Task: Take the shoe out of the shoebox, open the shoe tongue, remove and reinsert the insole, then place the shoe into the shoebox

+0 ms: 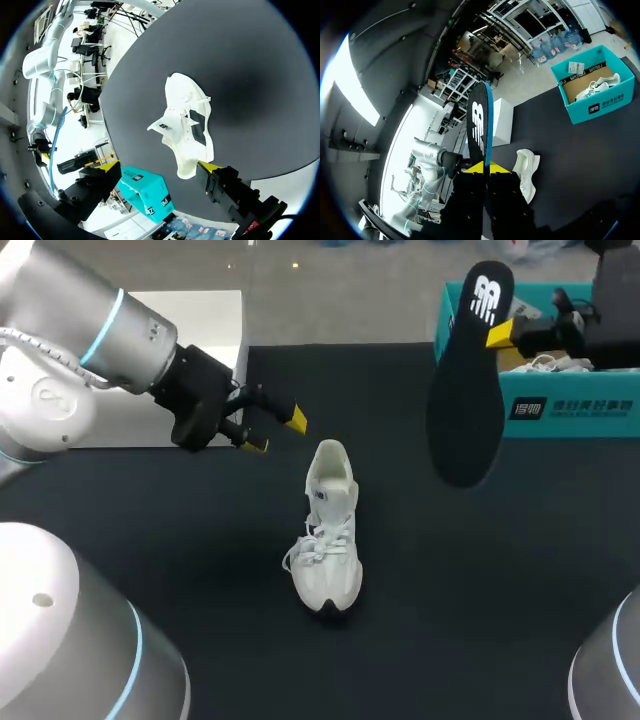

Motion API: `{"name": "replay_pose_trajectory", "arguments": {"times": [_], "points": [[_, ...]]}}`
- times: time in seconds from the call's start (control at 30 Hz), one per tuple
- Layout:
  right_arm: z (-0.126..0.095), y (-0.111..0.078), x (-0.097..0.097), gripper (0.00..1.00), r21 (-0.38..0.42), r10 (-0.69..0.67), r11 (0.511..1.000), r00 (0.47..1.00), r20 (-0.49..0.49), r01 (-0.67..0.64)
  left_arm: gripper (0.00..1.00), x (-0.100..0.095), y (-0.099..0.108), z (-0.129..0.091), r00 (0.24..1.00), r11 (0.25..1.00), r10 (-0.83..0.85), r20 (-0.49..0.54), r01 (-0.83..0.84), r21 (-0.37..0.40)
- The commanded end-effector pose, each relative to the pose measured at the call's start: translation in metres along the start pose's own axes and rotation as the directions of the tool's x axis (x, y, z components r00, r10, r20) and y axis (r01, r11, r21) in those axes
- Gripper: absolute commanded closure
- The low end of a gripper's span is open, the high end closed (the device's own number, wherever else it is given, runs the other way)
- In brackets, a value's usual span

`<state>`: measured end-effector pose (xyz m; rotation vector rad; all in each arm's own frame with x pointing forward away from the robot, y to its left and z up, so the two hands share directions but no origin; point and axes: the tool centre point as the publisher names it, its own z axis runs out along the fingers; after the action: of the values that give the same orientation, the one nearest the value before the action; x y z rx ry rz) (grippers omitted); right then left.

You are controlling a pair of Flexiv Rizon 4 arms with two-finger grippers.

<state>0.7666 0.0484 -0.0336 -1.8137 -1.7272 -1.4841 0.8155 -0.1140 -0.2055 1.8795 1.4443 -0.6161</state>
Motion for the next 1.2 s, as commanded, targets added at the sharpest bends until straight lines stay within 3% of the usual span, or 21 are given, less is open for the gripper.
{"name": "replay_pose_trajectory", "arguments": {"times": [0.03, 0.1, 0.2, 0.33, 0.47, 0.67, 0.93, 1.03, 1.2], "points": [[0.015, -0.002, -0.002, 1.0, 0.052, 0.243, 0.969, 0.97, 0.02, -0.243, 0.0, -0.009, -0.002, -0.007, 0.964, 0.963, 0.019, 0.267, 0.055, -0.266], [0.023, -0.006, -0.003, 1.0, 0.098, 0.367, 0.925, 0.93, 0.013, -0.366, 0.0, -0.016, 0.002, -0.013, 0.952, 0.937, 0.046, 0.303, 0.064, -0.343], [0.033, -0.012, -0.005, 1.0, 0.118, 0.405, 0.905, 0.913, 0.049, -0.408, 0.0, -0.026, 0.008, -0.019, 0.933, 0.914, 0.082, 0.351, 0.07, -0.4], [0.042, -0.023, -0.004, 1.0, 0.158, 0.452, 0.874, 0.888, 0.086, -0.46, 0.0, -0.034, 0.013, -0.022, 0.907, 0.903, 0.095, 0.41, 0.095, -0.418], [0.043, -0.037, 0.007, 1.0, 0.197, 0.431, 0.875, 0.897, 0.1, -0.442, 0.0, -0.037, 0.018, -0.023, 0.886, 0.891, 0.086, 0.455, 0.136, -0.434], [0.043, -0.037, 0.007, 1.0, 0.197, 0.431, 0.875, 0.897, 0.1, -0.442, 0.0, -0.039, 0.02, -0.023, 0.875, 0.879, 0.091, 0.476, 0.154, -0.451], [0.043, -0.037, 0.007, 1.0, 0.197, 0.431, 0.875, 0.897, 0.1, -0.442, 0.0, -0.05, 0.022, -0.026, 0.853, 0.896, 0.04, 0.52, 0.2, -0.396], [0.062, -0.055, -0.011, 1.0, 0.241, 0.495, 0.832, 0.865, 0.083, -0.499, 0.0, -0.055, 0.021, -0.032, 0.846, 0.903, 0.026, 0.532, 0.209, -0.376], [0.089, -0.089, -0.041, 1.0, 0.256, 0.524, 0.801, 0.841, 0.136, -0.541, 0.0, -0.062, 0.019, -0.038, 0.811, 0.935, -0.049, 0.583, 0.243, -0.259]]}}
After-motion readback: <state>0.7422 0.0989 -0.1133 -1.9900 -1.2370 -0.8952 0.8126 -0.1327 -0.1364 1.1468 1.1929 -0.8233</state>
